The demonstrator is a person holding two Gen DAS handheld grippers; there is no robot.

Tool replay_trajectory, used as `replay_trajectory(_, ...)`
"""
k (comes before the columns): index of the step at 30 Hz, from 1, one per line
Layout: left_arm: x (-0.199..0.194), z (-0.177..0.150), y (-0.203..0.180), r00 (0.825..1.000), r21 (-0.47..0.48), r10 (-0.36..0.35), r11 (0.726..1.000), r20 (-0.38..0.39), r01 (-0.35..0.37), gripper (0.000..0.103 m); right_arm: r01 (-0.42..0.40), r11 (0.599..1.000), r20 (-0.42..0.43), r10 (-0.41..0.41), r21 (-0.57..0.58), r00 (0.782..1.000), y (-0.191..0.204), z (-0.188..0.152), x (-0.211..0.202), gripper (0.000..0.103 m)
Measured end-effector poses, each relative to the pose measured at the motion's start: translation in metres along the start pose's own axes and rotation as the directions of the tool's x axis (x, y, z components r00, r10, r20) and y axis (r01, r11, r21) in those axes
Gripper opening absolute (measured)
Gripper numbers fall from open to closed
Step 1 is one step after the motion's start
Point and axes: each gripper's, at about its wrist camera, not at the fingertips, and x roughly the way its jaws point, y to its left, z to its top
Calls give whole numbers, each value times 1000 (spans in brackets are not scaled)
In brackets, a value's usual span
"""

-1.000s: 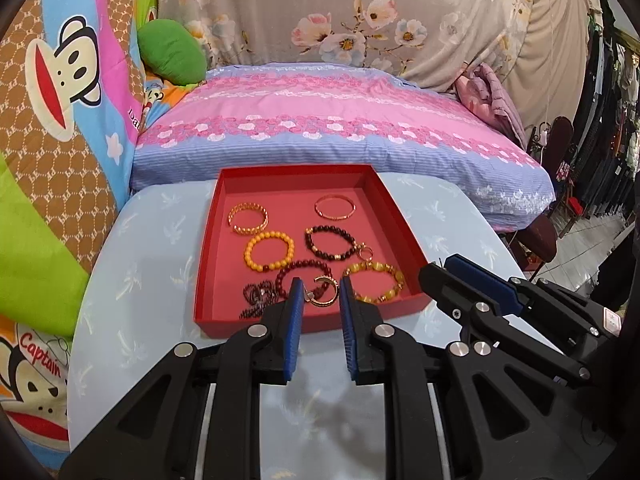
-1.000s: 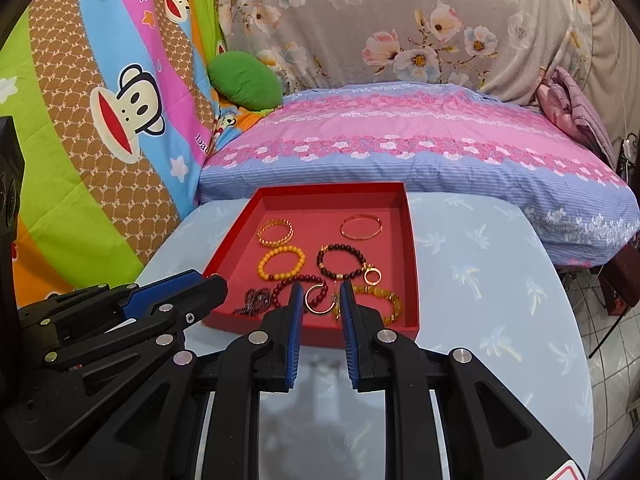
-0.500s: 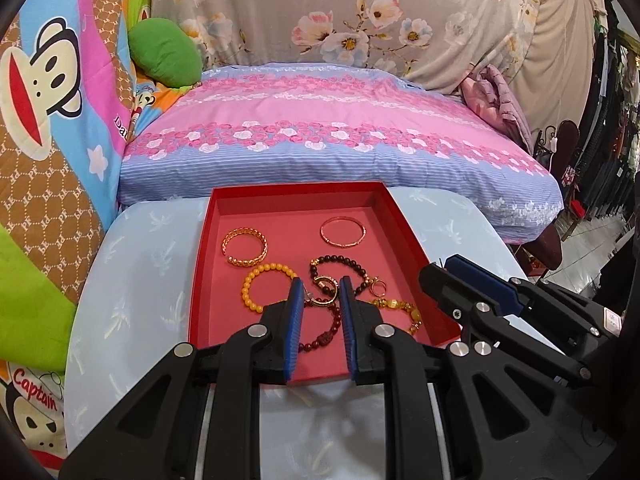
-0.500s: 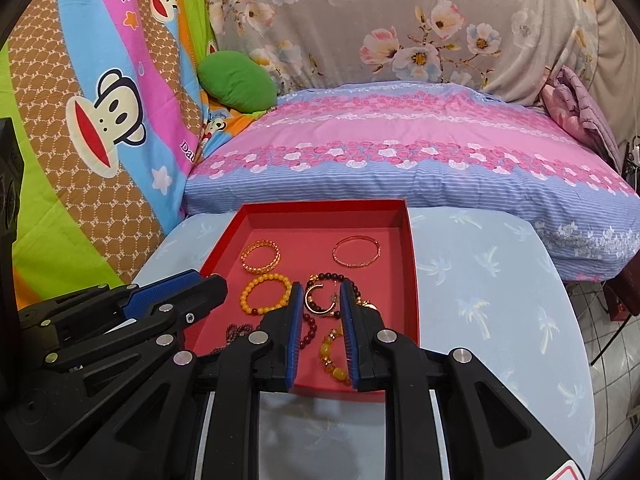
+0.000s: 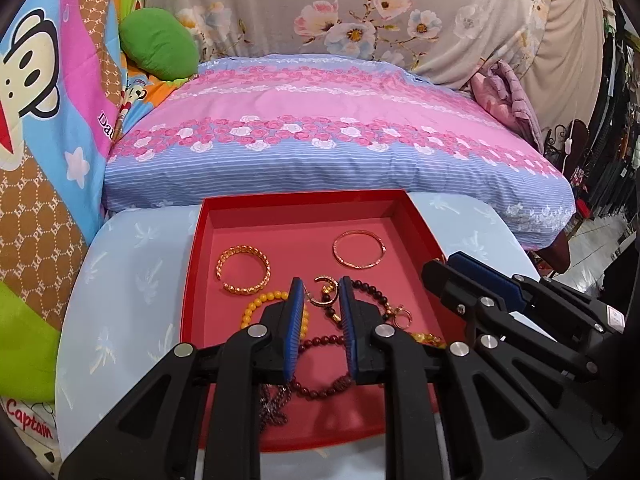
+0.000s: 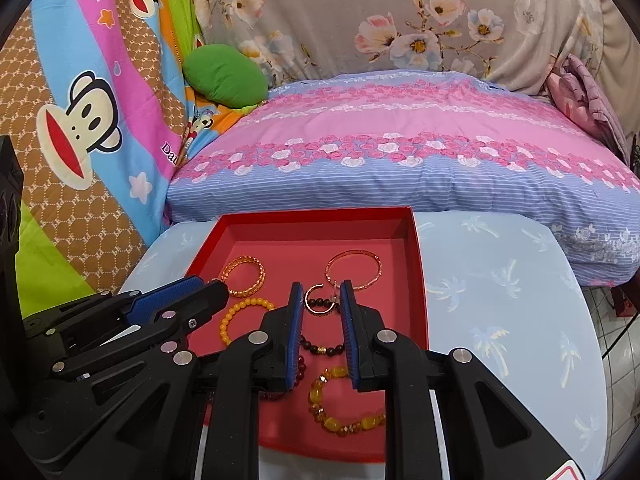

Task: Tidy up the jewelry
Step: 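Lower both hoop earrings into the tray and open both tools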

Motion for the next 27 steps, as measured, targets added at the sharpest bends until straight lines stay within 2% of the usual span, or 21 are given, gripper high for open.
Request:
replay_trajectory(14,49,21,11,999,2,18,1000,-34,-18,18,21,1000,-39,-21,15,999,-11,17,51,18)
replay_trajectory(27,83,22,17,996,-10,22,1000,-90,-23,19,33,999,-90,-33,5,995,-17,17,78,19)
